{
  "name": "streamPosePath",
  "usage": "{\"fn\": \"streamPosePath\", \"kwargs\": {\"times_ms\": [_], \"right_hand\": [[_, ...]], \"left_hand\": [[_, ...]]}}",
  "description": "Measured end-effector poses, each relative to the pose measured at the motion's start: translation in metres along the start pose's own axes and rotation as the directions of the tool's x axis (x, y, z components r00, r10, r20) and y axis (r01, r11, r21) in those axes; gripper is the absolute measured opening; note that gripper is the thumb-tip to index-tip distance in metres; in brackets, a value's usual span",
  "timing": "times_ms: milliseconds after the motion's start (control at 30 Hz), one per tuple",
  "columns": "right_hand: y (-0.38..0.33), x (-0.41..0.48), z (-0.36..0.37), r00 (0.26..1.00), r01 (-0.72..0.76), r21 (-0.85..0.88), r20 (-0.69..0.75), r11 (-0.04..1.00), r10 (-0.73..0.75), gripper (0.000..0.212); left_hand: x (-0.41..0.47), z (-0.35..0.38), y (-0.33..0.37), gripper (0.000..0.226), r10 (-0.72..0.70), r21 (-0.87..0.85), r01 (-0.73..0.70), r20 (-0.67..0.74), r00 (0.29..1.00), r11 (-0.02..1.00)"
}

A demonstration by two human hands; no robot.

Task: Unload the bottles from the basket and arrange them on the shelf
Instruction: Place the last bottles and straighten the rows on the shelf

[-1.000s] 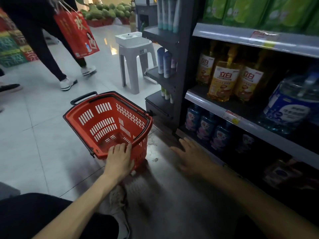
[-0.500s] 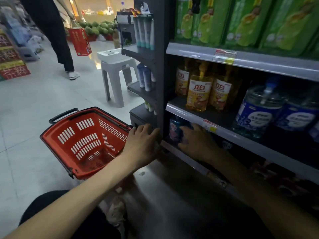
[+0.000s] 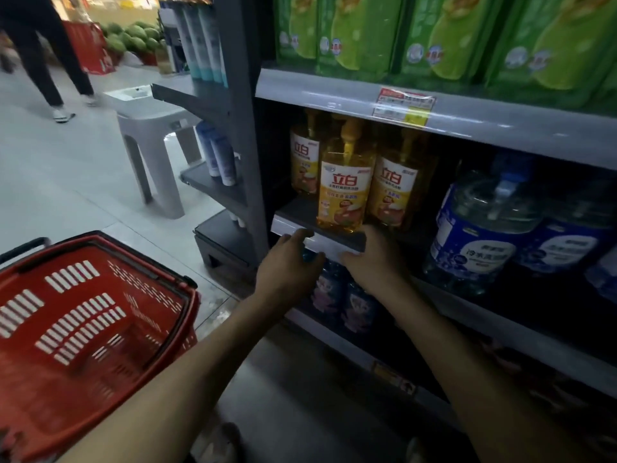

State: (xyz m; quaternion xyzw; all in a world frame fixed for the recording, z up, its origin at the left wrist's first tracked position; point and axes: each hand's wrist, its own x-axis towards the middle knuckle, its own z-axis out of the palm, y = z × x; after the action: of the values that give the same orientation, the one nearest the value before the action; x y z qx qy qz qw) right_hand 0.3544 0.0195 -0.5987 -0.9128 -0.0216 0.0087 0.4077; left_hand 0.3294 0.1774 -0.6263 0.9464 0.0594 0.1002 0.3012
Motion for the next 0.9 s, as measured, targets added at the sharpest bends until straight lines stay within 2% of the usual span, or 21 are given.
{"fn": "streamPosePath", "kwargs": {"times_ms": [100, 233, 433, 567, 667, 767, 900], "right_hand": [[-0.002, 0.015, 0.008, 0.999, 0.009, 0.061, -0.031, 0.998, -0.007, 0.049], [-0.015, 0.034, 0.010, 0.998, -0.002, 0.115, -0.065, 0.993, 0.010, 0.054], [-0.009, 0.054, 0.005, 0.998, -0.043, 0.258, -0.033, 0.965, 0.054, 0.062], [-0.011, 0.063, 0.008, 0.999, -0.019, 0.400, -0.031, 0.916, 0.035, 0.074], [-0.011, 0.068, 0.011, 0.999, 0.005, 0.386, -0.040, 0.923, 0.011, 0.090], [-0.006, 0.075, 0.007, 0.999, 0.013, 0.430, -0.049, 0.903, 0.009, 0.096], [-0.004, 0.081, 0.007, 0.999, -0.022, 0.513, -0.021, 0.858, 0.038, 0.084]], "left_hand": [[0.023, 0.010, 0.010, 0.046, -0.004, -0.204, -0.007, -0.053, 0.999, 0.979], [0.042, 0.019, 0.016, 0.041, -0.011, -0.503, -0.024, -0.068, 0.998, 0.864], [0.070, 0.019, 0.020, 0.036, -0.037, -0.743, -0.043, -0.091, 0.995, 0.667], [0.083, 0.020, 0.023, 0.031, -0.067, -0.827, -0.061, -0.118, 0.991, 0.558], [0.087, 0.019, 0.027, 0.032, -0.069, -0.873, -0.057, -0.103, 0.992, 0.484], [0.092, 0.019, 0.025, 0.039, -0.061, -0.863, -0.056, -0.100, 0.993, 0.503], [0.093, 0.015, 0.018, 0.040, -0.055, -0.862, -0.034, -0.071, 0.996, 0.506]]}}
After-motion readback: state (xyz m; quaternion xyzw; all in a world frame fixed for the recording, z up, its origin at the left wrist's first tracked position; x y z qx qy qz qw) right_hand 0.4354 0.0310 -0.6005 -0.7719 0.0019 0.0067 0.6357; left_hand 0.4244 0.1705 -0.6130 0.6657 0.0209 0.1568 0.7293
